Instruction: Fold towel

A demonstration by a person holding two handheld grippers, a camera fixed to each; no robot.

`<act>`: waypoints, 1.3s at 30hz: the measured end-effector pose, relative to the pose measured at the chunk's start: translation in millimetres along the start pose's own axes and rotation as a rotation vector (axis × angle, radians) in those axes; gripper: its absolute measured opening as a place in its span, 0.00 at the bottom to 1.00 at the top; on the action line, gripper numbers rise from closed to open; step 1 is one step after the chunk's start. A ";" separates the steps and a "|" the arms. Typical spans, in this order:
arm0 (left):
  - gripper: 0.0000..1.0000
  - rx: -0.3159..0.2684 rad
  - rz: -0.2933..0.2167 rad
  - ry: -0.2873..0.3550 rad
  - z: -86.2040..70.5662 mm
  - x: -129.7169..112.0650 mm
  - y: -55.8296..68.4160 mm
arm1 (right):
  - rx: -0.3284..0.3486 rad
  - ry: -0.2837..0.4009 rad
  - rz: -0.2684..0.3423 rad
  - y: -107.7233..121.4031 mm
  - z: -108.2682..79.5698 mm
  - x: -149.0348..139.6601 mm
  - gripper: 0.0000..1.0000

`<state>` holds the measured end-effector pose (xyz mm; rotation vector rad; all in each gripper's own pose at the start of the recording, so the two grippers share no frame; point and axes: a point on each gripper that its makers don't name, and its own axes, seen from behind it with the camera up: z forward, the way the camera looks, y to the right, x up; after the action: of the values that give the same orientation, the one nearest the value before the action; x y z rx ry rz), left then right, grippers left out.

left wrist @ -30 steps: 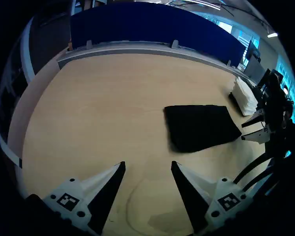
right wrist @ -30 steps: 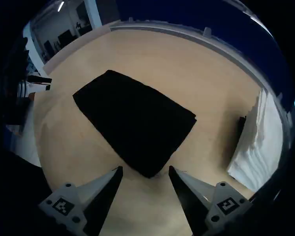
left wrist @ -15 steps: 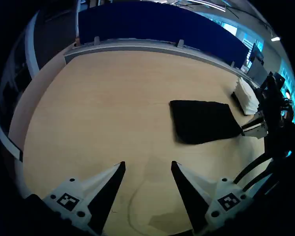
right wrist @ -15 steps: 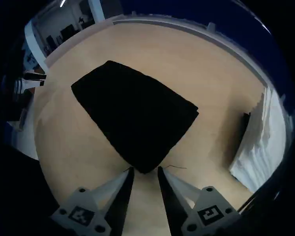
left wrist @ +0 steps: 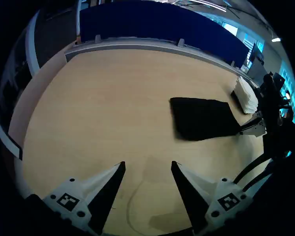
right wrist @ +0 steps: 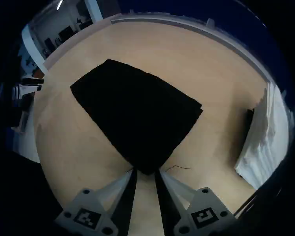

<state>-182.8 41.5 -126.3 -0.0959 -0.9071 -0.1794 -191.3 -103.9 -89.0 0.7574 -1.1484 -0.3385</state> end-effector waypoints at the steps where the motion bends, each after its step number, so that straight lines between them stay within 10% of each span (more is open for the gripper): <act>1: 0.86 -0.001 0.000 0.000 0.3 -0.1 0.0 | 0.000 0.001 0.005 0.1 -0.5 0.2 0.33; 24: 0.86 -0.011 0.002 -0.006 10.9 -3.0 -0.5 | -0.012 0.017 0.035 0.0 -0.2 5.3 0.08; 39: 0.86 -0.025 -0.013 0.022 7.7 3.5 -4.0 | -0.037 0.057 -0.114 -11.8 -46.0 68.4 0.08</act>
<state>-187.5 38.3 -118.9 -0.1114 -0.8838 -0.2032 -120.9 -136.7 -59.0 0.7972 -1.0455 -0.4297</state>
